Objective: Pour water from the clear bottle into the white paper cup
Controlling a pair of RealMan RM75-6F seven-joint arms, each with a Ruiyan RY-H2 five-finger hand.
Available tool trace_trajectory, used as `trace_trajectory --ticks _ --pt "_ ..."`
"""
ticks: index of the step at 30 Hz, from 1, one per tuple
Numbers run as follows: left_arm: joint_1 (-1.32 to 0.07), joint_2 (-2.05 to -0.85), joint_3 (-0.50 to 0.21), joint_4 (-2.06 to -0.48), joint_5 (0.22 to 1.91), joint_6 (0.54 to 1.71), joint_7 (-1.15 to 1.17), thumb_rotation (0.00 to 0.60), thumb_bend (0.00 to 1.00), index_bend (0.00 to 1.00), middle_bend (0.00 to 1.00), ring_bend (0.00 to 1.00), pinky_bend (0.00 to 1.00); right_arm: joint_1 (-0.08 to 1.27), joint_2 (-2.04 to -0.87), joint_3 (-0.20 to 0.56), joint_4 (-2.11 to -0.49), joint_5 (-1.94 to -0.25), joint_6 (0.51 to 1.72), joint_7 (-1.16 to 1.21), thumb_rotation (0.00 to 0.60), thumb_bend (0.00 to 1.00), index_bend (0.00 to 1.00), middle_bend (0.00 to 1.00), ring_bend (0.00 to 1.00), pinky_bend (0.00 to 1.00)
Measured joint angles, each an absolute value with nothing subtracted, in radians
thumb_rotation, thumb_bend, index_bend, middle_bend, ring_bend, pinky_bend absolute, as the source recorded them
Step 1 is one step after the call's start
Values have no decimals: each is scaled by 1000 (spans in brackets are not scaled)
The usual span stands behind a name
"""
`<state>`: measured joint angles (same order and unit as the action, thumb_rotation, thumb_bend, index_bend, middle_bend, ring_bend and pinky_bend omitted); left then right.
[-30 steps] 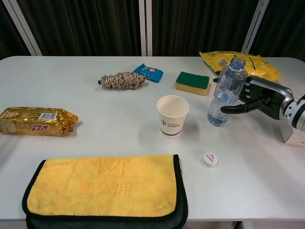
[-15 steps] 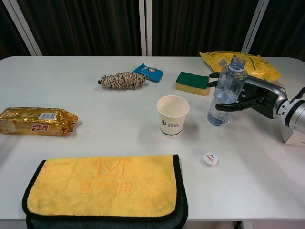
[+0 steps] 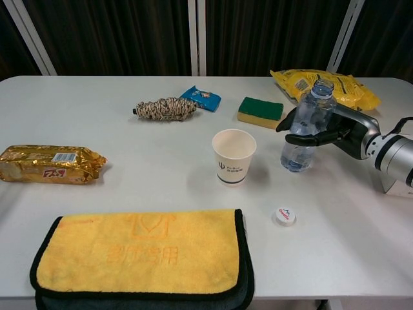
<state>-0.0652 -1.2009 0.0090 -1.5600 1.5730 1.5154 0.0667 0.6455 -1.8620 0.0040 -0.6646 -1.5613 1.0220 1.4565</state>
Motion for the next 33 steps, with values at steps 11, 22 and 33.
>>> trace_trajectory --ticks 11,22,33 --pt "-60 -1199 11 -1559 1572 1520 61 600 42 161 115 46 190 631 -1860 25 -678 -1545 1052 1440 600 237 772 575 409 403" --pt "-60 -1204 9 -1553 1572 1519 55 600 42 160 115 46 191 608 -1832 72 -741 -1524 1139 1287 600 307 916 682 529 559" --pt "-54 -1204 11 -1547 1571 1526 45 600 41 160 115 46 190 622 -1791 102 -844 -1511 1149 912 600 327 917 682 529 563"
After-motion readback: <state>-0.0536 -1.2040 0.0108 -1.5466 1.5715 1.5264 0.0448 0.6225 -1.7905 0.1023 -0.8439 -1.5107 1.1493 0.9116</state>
